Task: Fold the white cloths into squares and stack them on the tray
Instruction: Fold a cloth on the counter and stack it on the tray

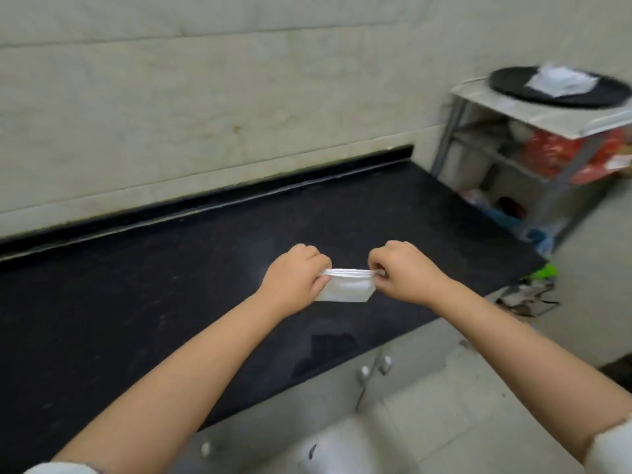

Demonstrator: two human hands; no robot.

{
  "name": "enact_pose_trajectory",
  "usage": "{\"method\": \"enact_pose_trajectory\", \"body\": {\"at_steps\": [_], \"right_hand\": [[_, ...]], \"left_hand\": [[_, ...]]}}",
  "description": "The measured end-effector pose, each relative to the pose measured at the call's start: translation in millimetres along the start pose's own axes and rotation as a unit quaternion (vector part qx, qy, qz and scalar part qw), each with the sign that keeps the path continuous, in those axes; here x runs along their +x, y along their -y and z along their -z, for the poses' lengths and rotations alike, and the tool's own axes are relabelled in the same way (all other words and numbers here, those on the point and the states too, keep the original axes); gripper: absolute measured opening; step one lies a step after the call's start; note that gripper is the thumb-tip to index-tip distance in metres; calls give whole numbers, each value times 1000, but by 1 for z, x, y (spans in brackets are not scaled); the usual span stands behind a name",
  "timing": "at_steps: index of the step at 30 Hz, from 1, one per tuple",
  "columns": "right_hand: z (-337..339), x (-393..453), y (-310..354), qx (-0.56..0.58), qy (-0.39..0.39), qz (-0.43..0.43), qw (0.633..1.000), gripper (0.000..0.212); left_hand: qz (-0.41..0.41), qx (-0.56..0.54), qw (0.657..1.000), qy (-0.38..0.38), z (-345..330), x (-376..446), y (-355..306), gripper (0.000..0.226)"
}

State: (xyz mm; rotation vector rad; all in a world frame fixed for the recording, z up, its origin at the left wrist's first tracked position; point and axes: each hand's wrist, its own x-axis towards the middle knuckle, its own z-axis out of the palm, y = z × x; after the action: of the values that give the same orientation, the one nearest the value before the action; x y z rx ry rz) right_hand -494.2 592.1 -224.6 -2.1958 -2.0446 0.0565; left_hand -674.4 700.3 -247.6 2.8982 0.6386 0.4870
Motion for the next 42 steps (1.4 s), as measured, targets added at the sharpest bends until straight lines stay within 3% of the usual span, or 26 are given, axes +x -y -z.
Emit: {"method": "enact_pose_trajectory", "body": {"at_steps": [4,6,14,20,23,35,42], "right_hand": [[45,-35,-84,4,-36,-60,998,11],[69,-49,-122,-1,-50,-95,994,10],[132,-74,-249,-2,-23,-174,984,8],[176,-46,-353,-2,-6,-184,983,12],[211,-15,-407,-19,-20,-175,984,26],[302,63,-604,-13,-88,-182,979,13],[317,123,-715,-2,-171,-135,976,12]], "left_hand": [[-50,45,998,9,-1,83,-82,6],[-42,66,997,10,-2,125,-116,16],[-97,89,991,27,-13,262,-200,21],[-94,87,992,23,-23,375,-231,22],[-99,84,991,6,-19,443,-240,23],[-68,75,995,-23,-23,663,-288,22],[24,93,992,-87,-47,768,-308,24]]}}
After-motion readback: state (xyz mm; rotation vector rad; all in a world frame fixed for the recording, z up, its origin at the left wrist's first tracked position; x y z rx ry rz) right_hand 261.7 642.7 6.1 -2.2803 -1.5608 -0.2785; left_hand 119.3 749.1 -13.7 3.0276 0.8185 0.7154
